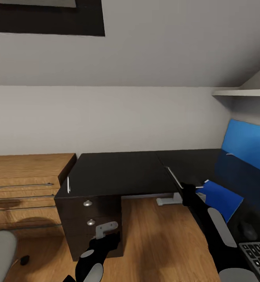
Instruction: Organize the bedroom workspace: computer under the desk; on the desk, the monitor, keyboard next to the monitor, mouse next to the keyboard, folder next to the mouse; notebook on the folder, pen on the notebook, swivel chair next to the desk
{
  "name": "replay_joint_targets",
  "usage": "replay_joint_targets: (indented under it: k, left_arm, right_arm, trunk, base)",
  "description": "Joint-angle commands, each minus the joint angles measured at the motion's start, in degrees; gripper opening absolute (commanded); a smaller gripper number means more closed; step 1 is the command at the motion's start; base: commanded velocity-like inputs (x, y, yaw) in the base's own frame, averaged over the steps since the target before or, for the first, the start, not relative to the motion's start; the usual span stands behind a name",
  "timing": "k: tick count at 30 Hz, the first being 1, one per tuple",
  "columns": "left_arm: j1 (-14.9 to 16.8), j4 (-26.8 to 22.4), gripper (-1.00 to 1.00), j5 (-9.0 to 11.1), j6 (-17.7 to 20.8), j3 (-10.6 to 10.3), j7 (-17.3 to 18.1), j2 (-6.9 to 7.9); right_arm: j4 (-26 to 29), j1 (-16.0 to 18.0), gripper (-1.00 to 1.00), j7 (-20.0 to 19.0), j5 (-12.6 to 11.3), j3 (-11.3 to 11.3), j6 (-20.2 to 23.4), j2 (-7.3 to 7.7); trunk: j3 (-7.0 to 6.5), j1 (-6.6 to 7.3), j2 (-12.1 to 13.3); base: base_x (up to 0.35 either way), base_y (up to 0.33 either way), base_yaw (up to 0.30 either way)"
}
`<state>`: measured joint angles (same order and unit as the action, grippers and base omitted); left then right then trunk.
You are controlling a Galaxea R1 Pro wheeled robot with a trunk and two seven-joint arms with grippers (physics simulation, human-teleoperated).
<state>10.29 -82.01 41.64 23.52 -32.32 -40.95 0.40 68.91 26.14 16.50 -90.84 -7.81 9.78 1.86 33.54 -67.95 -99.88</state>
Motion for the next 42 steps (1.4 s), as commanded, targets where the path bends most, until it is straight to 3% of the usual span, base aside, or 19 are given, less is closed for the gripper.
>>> replay_joint_targets:
  k: [1,25,35,39,40,42]
  left_arm:
    - [0.1,-0.1,1.0,0.3,0.1,-0.1,-0.5,0.04]
    - [0.1,0.0,1.0,0.3,0.1,-0.1,-0.4,-0.01]
    - [0.1,0.1,1.0,0.3,0.1,-0.1,-0.4,-0.05]
    - [0.1,0.2,1.0,0.3,0.1,-0.1,-0.4,-0.05]
    - [0.0,0.6,1.0,0.3,0.1,-0.2,-0.4,-0.11]
    - [0.0,0.6,1.0,0.3,0.1,-0.2,-0.4,-0.12]
  right_arm:
    - [0.1,0.0,-1.0,0.4,-0.3,-0.1,0.2,-0.01]
    - [0.1,0.0,-1.0,0.2,0.0,-0.1,0.2,-0.01]
    - [1.3,0.0,-1.0,0.6,0.3,-0.1,0.2,-0.01]
    - [1.3,0.0,-1.0,2.2,0.7,-0.1,0.2,0.0]
    - [1.4,0.0,-1.0,5.2,1.0,-0.1,0.2,0.18]
    - [1.4,0.0,-1.0,6.0,1.0,-0.1,0.2,0.21]
  trunk:
    - [0.08,0.0,0.0]
    - [0.58,0.0,0.0]
    - [0.63,0.0,0.0]
    - [0.63,0.0,0.0]
    - [0.63,0.0,0.0]
    - [0.63,0.0,0.0]
  base:
    - [0.0,0.0,-0.263]
    - [0.0,0.0,-0.262]
    - [0.0,0.0,-0.063]
    - [0.0,0.0,-0.004]
    - [0.0,0.0,0.0]
    - [0.0,0.0,0.0]
